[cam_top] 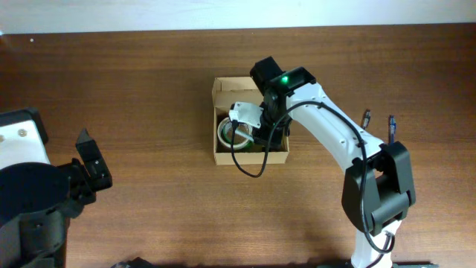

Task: Pack container
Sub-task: 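Lower the black marker into the box beside the tape and release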

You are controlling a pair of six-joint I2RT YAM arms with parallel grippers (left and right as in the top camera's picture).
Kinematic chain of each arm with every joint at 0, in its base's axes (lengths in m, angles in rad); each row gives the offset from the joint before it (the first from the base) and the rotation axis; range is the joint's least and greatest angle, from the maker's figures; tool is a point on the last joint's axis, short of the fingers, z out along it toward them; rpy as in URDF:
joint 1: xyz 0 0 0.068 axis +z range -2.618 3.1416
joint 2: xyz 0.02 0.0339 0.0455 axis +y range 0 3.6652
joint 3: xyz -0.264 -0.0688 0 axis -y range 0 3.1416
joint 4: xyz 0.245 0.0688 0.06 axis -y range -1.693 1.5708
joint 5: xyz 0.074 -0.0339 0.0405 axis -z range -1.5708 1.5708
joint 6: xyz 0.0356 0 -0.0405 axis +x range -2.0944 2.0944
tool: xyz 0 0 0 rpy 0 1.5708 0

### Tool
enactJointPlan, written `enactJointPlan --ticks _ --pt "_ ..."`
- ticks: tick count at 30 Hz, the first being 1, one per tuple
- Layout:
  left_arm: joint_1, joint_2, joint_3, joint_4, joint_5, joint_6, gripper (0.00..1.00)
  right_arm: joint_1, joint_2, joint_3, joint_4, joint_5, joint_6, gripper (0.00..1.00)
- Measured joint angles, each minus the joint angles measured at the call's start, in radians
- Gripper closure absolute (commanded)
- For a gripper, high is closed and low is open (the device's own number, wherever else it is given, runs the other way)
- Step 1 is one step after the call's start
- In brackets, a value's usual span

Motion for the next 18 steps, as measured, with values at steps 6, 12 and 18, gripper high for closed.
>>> enactJointPlan --ticks 6,12,18 --pt "0.000 0.000 0.000 0.000 0.000 0.000 0.01 0.000 0.000 -0.002 0.003 -0.015 -0.002 0.89" --pt "0.000 0.000 0.000 0.000 0.000 0.000 0.01 0.000 0.000 -0.002 0.006 -0.029 -0.004 0.55" --pt "0.000 0.000 0.000 0.000 0.000 0.000 0.01 0.000 0.000 -0.003 0.008 -0.030 -0.007 0.49"
